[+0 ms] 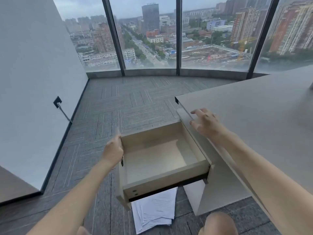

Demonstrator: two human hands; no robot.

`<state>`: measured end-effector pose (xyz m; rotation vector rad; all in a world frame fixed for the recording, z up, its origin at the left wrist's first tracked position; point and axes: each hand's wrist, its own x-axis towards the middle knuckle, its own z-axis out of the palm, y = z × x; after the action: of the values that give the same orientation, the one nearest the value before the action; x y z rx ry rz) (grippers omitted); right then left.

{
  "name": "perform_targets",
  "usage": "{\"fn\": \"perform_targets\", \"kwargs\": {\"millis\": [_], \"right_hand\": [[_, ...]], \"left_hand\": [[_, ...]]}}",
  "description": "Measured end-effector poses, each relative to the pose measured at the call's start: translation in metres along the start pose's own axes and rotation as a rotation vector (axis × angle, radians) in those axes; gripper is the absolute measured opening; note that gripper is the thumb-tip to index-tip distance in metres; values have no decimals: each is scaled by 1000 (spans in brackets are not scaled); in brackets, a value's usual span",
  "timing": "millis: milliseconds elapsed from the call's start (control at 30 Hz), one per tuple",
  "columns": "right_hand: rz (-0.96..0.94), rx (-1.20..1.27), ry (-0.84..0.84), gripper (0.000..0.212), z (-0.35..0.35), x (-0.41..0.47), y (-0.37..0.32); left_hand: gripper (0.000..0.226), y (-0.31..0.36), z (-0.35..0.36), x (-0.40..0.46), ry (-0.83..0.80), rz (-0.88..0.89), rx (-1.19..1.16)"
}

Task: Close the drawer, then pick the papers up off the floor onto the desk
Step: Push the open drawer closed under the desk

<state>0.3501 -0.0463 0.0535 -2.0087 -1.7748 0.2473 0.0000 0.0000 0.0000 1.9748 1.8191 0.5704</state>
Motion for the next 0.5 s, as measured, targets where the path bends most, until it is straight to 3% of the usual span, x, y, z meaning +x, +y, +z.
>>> {"fn": "perform_targets", "kwargs": {"millis": [100,267,367,500], "right_hand": [[63,-223,-66,61,0,20,17],[104,-298,-127,72,4,31,22],[108,-308,-118,70,5,30,21],[97,-307,-97,70,6,28,22]], "left_hand": [[50,-19,9,18,30,-186,-57],[24,-50,23,43,32,-439,-346],[30,-57,28,47,81,-549,-562],[46,-57,32,38,56,-584,-653]]}}
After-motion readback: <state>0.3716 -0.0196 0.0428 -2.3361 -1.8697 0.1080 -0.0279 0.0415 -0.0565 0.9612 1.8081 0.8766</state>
